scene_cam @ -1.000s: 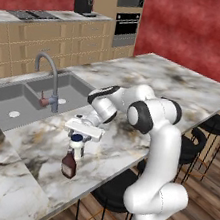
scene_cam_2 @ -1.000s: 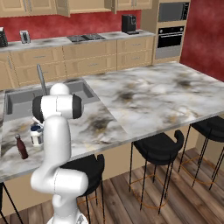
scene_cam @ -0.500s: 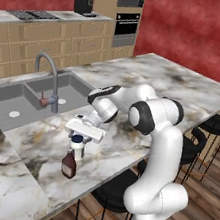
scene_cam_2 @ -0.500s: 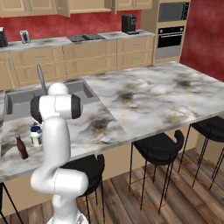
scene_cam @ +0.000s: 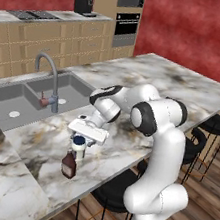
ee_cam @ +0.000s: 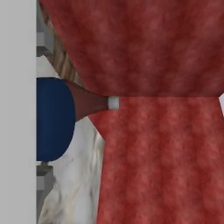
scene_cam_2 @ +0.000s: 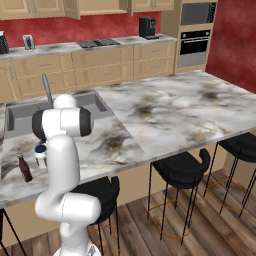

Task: Move the ketchup and mayonnaise from the cabinet to the dining counter.

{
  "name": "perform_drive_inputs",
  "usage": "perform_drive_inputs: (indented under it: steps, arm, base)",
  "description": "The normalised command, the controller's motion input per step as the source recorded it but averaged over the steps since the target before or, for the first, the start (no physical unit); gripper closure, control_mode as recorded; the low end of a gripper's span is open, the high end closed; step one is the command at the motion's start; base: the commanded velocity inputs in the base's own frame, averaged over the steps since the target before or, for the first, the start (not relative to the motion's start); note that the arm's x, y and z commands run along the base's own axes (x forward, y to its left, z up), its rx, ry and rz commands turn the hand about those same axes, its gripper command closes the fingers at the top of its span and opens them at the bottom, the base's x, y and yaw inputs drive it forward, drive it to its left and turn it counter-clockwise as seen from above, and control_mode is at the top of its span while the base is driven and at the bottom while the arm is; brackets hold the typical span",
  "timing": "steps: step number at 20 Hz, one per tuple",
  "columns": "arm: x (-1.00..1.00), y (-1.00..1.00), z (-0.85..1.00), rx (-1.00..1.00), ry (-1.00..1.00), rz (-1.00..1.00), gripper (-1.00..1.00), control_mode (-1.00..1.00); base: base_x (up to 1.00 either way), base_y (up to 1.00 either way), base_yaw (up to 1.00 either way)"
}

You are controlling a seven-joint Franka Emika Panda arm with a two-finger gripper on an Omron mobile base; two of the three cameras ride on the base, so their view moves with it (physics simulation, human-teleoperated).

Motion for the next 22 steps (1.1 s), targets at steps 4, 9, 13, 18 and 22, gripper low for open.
perform_drive_inputs:
  steps: [4,9,13,18,22]
  arm:
    - [-0.02,-0.03,0.00,0.00,-0.08,0.00,-1.00,-1.00]
    - [0.00,0.00,0.01,0.00,-0.06,0.00,-1.00,-1.00]
    - [-0.01,0.00,0.08,0.00,-0.05,0.00,-1.00,-1.00]
    - [-0.10,-0.03,0.17,0.00,-0.01,0.00,-1.00,-1.00]
    - [-0.09,-0.04,0.18,0.00,0.00,0.00,-1.00,-1.00]
  base:
    - [0.00,0.00,0.00]
    - [0.00,0.00,0.00]
    - [0.00,0.00,0.00]
    - [0.00,0.00,0.00]
    - [0.00,0.00,0.00]
